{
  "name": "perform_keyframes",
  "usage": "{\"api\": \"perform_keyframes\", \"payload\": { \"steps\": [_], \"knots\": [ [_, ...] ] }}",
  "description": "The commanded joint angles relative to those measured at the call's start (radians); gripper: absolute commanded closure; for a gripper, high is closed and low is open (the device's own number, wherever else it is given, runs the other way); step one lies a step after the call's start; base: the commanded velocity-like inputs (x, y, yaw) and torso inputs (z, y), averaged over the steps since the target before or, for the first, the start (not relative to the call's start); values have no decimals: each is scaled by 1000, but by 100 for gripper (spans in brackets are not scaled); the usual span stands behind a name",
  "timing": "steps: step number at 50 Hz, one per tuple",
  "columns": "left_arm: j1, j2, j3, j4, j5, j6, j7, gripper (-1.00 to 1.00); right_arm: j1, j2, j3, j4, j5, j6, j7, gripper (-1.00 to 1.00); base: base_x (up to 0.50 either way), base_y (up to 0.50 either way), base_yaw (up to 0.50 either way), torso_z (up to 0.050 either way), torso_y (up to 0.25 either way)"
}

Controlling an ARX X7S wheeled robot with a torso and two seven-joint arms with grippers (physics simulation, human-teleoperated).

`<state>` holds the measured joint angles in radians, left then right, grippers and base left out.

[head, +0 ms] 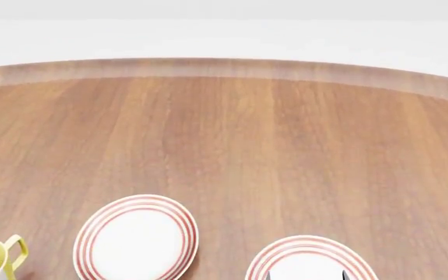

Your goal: Put the white mug on the left plate.

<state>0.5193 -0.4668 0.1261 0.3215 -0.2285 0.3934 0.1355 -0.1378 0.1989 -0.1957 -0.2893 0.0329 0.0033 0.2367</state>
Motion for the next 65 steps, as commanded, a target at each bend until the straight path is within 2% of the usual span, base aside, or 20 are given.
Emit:
{"api": "perform_keyframes", "payload": {
  "steps": [1, 12, 21, 49, 65],
  "knots": [
    [93, -56, -18, -11, -17, 114, 59, -100, 2, 6, -6, 4, 3, -2, 7, -100, 0, 0, 0, 0, 0],
    [154, -103, -25, -57, -124, 266, 147, -100, 6, 14, -15, 6, 8, -1, 19, -100, 0, 0, 0, 0, 0],
    [167, -112, 16, -126, -47, 349, 223, -100, 9, 22, -23, 8, 15, -1, 28, -100, 0, 0, 0, 0, 0],
    [106, -93, 80, -310, 15, 403, 291, -100, 18, 36, -37, 18, 26, -3, 46, -100, 0, 0, 0, 0, 0],
    [56, -60, 94, -380, 73, 370, 280, -100, 22, 41, -44, 19, 30, 1, 54, -100, 0, 0, 0, 0, 0]
  ]
}}
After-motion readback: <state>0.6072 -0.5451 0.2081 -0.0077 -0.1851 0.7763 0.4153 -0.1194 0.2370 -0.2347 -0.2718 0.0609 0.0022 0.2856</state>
